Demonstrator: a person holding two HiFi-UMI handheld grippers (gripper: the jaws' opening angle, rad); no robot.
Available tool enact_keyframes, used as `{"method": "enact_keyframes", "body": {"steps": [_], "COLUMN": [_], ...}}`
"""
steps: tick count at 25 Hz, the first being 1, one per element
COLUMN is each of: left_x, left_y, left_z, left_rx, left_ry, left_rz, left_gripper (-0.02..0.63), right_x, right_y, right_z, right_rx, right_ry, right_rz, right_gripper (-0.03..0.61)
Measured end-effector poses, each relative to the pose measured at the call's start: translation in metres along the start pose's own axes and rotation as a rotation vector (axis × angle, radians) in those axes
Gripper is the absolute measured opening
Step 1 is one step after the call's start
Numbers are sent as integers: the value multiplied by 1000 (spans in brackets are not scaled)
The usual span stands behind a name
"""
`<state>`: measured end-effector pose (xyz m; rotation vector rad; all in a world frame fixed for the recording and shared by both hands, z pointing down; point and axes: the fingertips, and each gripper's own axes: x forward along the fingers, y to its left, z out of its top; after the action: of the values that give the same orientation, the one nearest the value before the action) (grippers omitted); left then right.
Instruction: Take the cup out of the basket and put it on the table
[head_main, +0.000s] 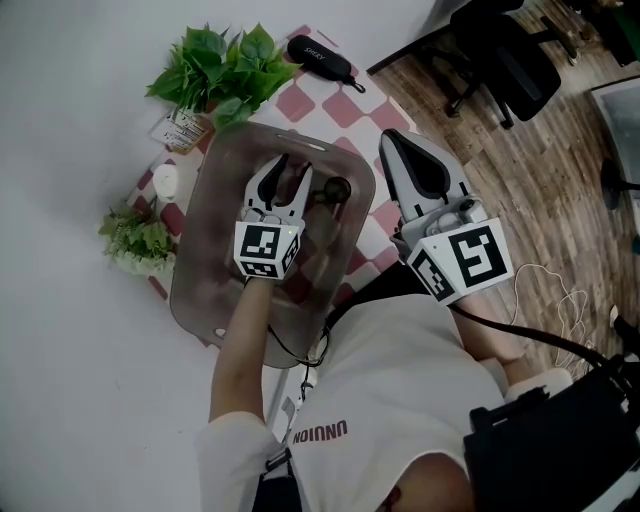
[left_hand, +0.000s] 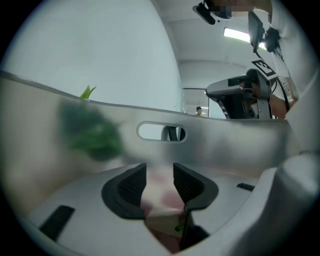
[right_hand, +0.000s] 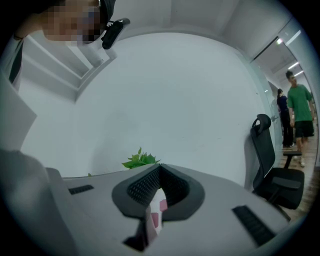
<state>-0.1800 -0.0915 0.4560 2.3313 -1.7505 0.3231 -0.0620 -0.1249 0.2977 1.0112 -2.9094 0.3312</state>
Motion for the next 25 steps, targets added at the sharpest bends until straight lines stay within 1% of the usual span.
{"method": "enact_keyframes", "body": {"steps": [4,7,10,16,25], "left_x": [1,1,1,2,-1], "left_y": [0,0,-3,-8,-15], "left_z": [-14,-27,-40,-62,-83], "left_rx": [7,14,7,23,34], "left_ry": [23,53,77,132,186], "left_rz": [-21,-19,-28,-47,-102], "left_gripper": [175,209,210,212,212], "right_x": [0,1,1,5,9], "right_y": [1,2,3,5,8], "right_z": [-1,-2,-2,0,0], "right_rx": [-6,-12,-16,-18,-17], "right_ry": [3,4,3,3,8], "right_rz": [-4,-4,-5,-4,0], "right_gripper": [18,18,18,18,18]}}
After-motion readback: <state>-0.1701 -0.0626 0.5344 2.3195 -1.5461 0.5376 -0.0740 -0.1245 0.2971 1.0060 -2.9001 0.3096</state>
